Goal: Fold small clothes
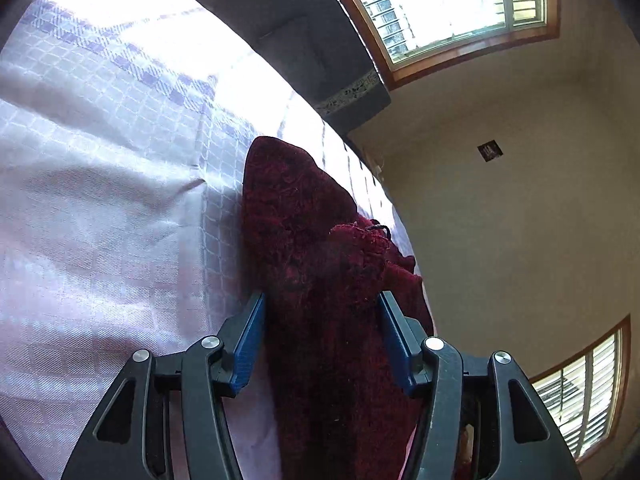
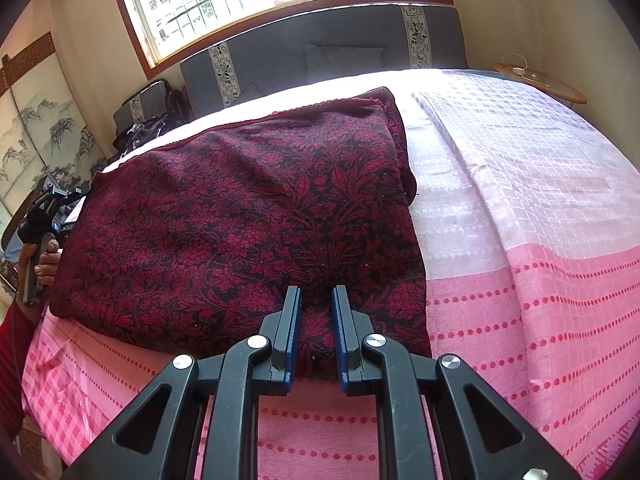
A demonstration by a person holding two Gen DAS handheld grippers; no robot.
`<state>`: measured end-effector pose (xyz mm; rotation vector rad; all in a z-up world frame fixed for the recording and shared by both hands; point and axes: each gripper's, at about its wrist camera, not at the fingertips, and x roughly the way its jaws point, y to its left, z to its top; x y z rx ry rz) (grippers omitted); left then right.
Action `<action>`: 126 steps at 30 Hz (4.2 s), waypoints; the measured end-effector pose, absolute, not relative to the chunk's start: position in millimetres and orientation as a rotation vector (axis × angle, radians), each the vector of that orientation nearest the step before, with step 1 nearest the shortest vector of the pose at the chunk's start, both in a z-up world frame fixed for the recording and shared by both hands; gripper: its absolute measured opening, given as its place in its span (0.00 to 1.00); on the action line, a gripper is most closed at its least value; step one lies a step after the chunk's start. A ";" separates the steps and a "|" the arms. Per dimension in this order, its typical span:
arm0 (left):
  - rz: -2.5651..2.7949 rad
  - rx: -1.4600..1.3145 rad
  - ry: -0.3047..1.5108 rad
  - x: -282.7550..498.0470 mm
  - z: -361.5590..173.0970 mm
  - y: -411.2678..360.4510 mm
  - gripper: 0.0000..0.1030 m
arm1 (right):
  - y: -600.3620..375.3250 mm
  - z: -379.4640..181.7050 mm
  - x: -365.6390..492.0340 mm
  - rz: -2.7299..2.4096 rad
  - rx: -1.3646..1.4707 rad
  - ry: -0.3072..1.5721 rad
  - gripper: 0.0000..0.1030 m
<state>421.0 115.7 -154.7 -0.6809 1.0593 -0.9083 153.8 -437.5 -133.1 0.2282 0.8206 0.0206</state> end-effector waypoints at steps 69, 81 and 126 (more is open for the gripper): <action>-0.703 -0.311 1.076 337.9 -16.7 -3.7 0.19 | -328.5 -144.7 368.5 0.406 0.582 1.060 0.00; -0.731 -0.549 1.171 334.2 15.3 -106.1 0.19 | -413.0 -120.0 278.2 0.497 0.809 0.828 0.13; -1.152 -0.383 0.979 170.5 -93.3 -215.1 0.75 | -547.3 -122.8 235.6 0.428 0.994 0.809 0.65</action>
